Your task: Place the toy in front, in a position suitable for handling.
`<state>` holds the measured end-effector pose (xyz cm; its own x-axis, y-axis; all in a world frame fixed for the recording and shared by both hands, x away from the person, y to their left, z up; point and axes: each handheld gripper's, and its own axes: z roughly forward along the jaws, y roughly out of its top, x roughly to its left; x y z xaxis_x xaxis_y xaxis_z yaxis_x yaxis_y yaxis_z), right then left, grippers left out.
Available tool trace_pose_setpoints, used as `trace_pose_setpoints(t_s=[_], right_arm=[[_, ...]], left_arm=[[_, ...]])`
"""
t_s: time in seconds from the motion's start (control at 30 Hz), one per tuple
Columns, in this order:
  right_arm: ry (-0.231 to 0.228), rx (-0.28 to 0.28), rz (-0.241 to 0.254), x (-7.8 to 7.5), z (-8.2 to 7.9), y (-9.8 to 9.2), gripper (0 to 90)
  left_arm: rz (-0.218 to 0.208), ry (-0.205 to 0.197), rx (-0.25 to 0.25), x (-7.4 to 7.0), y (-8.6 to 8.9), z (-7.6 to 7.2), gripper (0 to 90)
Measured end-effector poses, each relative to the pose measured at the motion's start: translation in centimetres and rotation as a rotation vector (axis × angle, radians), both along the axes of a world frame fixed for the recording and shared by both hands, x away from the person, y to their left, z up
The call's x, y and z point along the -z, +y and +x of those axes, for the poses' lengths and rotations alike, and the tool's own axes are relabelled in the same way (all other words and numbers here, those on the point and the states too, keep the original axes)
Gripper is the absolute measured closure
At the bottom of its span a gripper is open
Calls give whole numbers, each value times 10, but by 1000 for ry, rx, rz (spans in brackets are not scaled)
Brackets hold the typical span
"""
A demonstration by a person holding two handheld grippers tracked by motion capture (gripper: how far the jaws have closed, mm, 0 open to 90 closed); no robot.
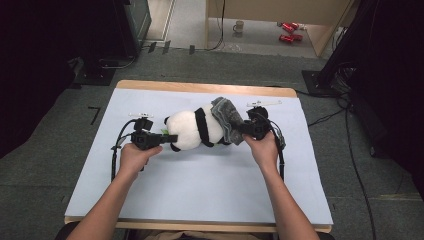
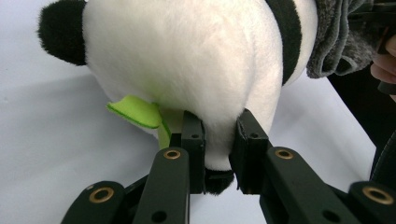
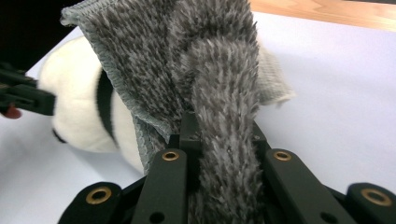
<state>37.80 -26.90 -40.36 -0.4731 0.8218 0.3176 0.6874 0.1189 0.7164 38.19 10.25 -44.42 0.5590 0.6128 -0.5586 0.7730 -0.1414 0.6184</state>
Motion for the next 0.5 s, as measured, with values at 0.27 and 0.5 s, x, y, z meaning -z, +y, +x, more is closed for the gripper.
trace_pose_setpoints(t_s=[0.27,0.5], right_arm=[[-49,28,28,-17,-5,-6,777],[-89,-118,78,-32,-21,41,777]], left_arm=[[-6,9,-5,-1,2,0,777],[-16,1,-14,-4,0,-2,778]])
